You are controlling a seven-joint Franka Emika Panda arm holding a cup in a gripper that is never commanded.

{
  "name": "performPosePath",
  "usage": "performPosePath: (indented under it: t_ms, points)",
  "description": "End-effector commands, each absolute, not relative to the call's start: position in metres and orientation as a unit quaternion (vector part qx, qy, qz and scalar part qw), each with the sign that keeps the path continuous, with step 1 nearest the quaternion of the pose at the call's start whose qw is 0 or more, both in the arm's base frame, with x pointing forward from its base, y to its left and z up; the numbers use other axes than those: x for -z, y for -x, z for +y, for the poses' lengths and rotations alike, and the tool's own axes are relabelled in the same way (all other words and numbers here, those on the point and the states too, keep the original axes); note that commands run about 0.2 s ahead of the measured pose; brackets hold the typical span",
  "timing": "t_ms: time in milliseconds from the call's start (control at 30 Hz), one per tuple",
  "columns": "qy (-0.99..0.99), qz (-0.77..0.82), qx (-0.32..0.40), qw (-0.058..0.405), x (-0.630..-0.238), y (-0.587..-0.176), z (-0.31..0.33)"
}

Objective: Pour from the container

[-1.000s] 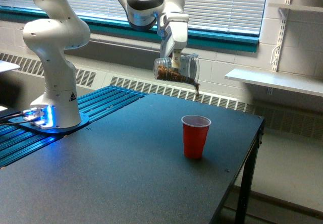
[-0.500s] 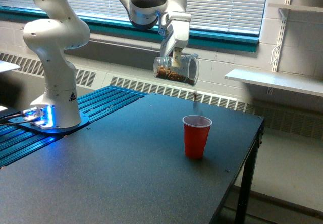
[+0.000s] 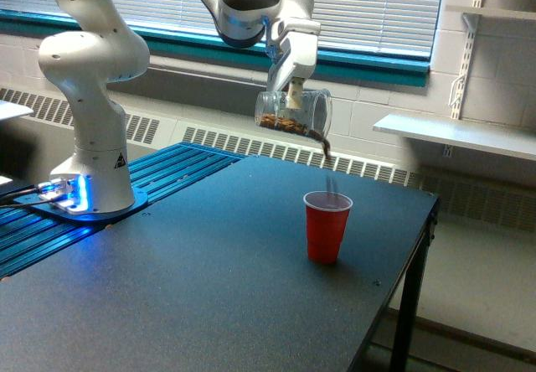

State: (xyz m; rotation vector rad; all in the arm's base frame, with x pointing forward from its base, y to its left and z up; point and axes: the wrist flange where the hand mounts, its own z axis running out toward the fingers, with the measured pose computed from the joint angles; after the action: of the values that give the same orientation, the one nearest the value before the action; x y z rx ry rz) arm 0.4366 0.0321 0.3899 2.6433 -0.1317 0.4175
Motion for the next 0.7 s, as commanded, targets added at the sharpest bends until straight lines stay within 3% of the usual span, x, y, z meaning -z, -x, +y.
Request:
performPosePath:
  t_ms: [33,700]
  points:
    - [-0.958,-0.034,-0.150,0.241,-0.3942,-0.4382,0.0383]
    - [-0.954,-0.025,-0.126,0.270,-0.4032,-0.4418,0.0407]
